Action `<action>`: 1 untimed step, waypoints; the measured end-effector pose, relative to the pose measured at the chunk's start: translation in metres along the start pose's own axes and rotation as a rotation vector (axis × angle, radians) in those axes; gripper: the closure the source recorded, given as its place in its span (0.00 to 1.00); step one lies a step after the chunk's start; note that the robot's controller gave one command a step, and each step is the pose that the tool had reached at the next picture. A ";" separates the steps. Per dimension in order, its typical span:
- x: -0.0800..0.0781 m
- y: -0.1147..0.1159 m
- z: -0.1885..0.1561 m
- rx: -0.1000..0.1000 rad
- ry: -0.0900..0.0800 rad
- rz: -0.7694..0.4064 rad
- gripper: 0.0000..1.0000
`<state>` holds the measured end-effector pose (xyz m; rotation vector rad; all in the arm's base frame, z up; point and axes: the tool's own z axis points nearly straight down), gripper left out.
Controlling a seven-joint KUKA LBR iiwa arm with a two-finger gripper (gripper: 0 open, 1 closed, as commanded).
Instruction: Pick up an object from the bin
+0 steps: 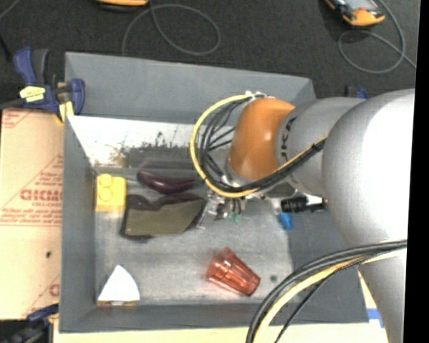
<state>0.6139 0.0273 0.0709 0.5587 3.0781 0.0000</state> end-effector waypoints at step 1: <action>0.000 0.000 0.000 0.000 0.000 -0.001 1.00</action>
Offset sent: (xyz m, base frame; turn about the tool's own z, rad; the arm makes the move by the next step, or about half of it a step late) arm 0.0043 -0.0135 0.1237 0.0130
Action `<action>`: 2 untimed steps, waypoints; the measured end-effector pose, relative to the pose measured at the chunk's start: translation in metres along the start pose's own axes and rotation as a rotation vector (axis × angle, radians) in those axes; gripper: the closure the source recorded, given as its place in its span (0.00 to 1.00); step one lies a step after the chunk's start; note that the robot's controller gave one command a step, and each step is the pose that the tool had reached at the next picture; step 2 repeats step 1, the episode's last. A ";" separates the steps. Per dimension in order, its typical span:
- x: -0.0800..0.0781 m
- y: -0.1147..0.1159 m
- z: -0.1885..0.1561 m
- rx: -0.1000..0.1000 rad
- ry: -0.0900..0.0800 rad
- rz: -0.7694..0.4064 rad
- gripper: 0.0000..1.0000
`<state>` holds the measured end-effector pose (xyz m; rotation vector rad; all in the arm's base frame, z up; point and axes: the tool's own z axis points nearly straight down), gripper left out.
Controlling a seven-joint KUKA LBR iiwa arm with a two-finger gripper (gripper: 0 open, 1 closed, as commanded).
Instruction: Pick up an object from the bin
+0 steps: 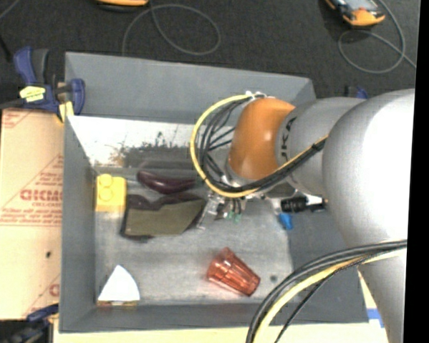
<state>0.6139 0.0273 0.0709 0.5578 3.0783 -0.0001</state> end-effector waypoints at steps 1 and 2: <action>-0.012 -0.011 -0.124 0.000 -0.004 0.011 1.00; -0.012 -0.011 -0.124 0.000 -0.004 0.011 1.00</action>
Offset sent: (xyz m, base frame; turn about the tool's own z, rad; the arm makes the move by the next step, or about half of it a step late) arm 0.0000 0.0000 0.0000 0.0000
